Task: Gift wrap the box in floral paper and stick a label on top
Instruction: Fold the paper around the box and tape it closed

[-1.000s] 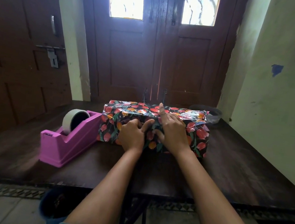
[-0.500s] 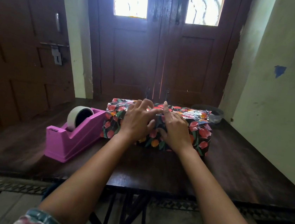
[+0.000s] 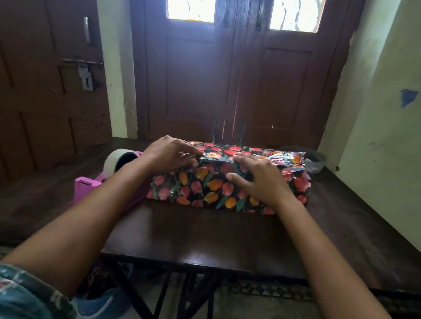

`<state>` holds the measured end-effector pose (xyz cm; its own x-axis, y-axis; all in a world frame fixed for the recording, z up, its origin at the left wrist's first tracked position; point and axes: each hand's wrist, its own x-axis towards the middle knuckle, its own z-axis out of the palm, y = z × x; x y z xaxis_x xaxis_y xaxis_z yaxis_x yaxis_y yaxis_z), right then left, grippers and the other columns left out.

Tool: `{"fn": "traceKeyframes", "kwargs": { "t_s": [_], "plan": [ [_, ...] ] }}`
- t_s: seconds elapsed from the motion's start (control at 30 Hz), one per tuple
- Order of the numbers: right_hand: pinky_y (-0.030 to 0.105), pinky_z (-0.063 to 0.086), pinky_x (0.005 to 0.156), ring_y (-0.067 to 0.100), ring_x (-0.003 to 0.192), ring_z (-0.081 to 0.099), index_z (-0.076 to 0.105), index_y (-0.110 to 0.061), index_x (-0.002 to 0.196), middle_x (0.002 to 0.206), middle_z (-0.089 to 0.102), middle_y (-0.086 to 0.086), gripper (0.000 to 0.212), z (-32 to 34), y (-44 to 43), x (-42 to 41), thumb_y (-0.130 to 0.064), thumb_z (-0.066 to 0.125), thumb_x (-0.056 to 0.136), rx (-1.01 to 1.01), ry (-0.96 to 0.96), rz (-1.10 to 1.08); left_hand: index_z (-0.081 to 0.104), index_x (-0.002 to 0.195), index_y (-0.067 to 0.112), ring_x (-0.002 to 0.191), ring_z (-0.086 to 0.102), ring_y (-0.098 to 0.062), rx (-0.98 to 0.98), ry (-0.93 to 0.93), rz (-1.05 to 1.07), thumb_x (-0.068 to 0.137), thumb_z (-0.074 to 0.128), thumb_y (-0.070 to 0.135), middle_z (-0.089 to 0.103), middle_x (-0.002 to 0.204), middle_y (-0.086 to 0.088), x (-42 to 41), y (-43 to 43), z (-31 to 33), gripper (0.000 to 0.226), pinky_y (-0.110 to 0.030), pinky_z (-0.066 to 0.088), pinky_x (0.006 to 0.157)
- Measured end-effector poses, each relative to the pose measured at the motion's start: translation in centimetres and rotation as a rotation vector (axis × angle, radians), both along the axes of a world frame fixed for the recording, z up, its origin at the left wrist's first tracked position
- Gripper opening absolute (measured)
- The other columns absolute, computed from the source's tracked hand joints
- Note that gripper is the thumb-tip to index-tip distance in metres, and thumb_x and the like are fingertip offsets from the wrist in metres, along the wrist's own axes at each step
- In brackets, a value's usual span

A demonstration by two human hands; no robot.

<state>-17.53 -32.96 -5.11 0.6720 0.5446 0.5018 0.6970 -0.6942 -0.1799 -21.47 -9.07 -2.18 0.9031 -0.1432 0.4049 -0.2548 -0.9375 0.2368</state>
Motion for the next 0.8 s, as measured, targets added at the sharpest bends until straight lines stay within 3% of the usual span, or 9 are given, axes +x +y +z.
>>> {"fn": "traceKeyframes", "kwargs": {
  "t_s": [0.13, 0.2, 0.27, 0.33, 0.43, 0.57, 0.7, 0.8],
  "plan": [
    [0.044, 0.039, 0.102, 0.032, 0.131, 0.040, 0.051, -0.010, 0.131, 0.155, 0.016, 0.011, 0.058, 1.1, 1.4, -0.6, -0.045, 0.060, 0.086, 0.057, -0.011, -0.089, 0.068, 0.114, 0.030, 0.099, 0.064, -0.018, -0.020, -0.047, -0.004, 0.082, 0.068, 0.035, 0.068, 0.116, -0.001, 0.1, 0.1, -0.4, 0.032, -0.037, 0.051, 0.081],
    [0.047, 0.021, 0.113, 0.029, 0.140, 0.026, 0.041, -0.015, 0.139, 0.156, 0.018, 0.008, 0.063, 1.0, 2.8, -1.0, -0.046, 0.058, 0.087, 0.028, -0.141, -0.126, 0.068, 0.113, 0.030, 0.098, 0.064, -0.019, -0.026, -0.051, -0.015, 0.081, 0.069, 0.036, 0.069, 0.114, -0.001, 0.2, 0.1, -0.7, 0.033, -0.036, 0.051, 0.081],
    [0.039, 0.009, 0.116, 0.021, 0.142, 0.022, 0.034, -0.015, 0.143, 0.152, 0.029, 0.005, 0.062, 0.7, 4.7, -1.4, -0.040, 0.054, 0.090, -0.001, -0.238, -0.087, 0.068, 0.113, 0.031, 0.096, 0.065, -0.018, -0.032, -0.060, -0.020, 0.080, 0.070, 0.037, 0.069, 0.111, -0.001, 0.2, 0.3, -0.7, 0.034, -0.037, 0.051, 0.081],
    [0.032, 0.013, 0.115, 0.018, 0.140, 0.029, 0.034, -0.013, 0.143, 0.147, 0.039, 0.005, 0.055, 0.1, 6.4, -1.7, -0.031, 0.050, 0.094, 0.010, -0.211, -0.049, 0.067, 0.114, 0.031, 0.096, 0.065, -0.018, -0.032, -0.074, -0.031, 0.080, 0.070, 0.035, 0.070, 0.109, -0.002, 0.3, 0.4, -0.7, 0.034, -0.038, 0.051, 0.081],
    [0.032, 0.028, 0.110, 0.021, 0.129, 0.046, 0.048, -0.012, 0.135, 0.137, 0.052, 0.007, 0.042, -1.3, 7.5, -1.6, -0.021, 0.050, 0.094, 0.074, -0.174, -0.064, 0.066, 0.118, 0.028, 0.092, 0.065, -0.020, 0.030, -0.095, -0.048, 0.080, 0.071, 0.028, 0.071, 0.102, -0.003, 0.2, 0.4, -0.8, 0.038, -0.034, 0.050, 0.081],
    [0.038, 0.039, 0.102, 0.025, 0.114, 0.060, 0.063, -0.009, 0.119, 0.120, 0.064, 0.010, 0.032, -2.4, 7.8, -0.9, -0.016, 0.061, 0.088, 0.217, -0.224, -0.071, 0.063, 0.122, 0.020, 0.109, 0.061, -0.020, -0.099, -0.135, -0.050, 0.078, 0.073, 0.029, 0.064, 0.122, -0.003, -0.9, 1.9, -1.2, 0.046, -0.036, 0.048, 0.093],
    [0.038, 0.039, 0.101, 0.025, 0.111, 0.061, 0.065, -0.009, 0.116, 0.117, 0.066, 0.009, 0.030, -2.6, 7.9, -0.7, -0.015, 0.062, 0.087, 0.254, -0.238, -0.066, 0.069, 0.107, 0.020, 0.091, 0.064, -0.016, -0.305, -0.159, 0.227, 0.082, 0.069, 0.030, 0.070, 0.107, -0.002, -3.2, 5.6, -0.1, 0.027, -0.038, 0.054, 0.084],
    [0.038, 0.039, 0.102, 0.025, 0.113, 0.060, 0.064, -0.009, 0.118, 0.119, 0.065, 0.009, 0.030, -2.6, 7.9, -0.7, -0.014, 0.061, 0.088, 0.253, -0.225, -0.061, 0.069, 0.101, 0.020, 0.098, 0.060, -0.019, -0.217, 0.087, 0.484, 0.086, 0.064, 0.034, 0.067, 0.110, -0.003, -5.4, 8.7, 1.2, 0.021, -0.033, 0.049, 0.084]
  ]
}}
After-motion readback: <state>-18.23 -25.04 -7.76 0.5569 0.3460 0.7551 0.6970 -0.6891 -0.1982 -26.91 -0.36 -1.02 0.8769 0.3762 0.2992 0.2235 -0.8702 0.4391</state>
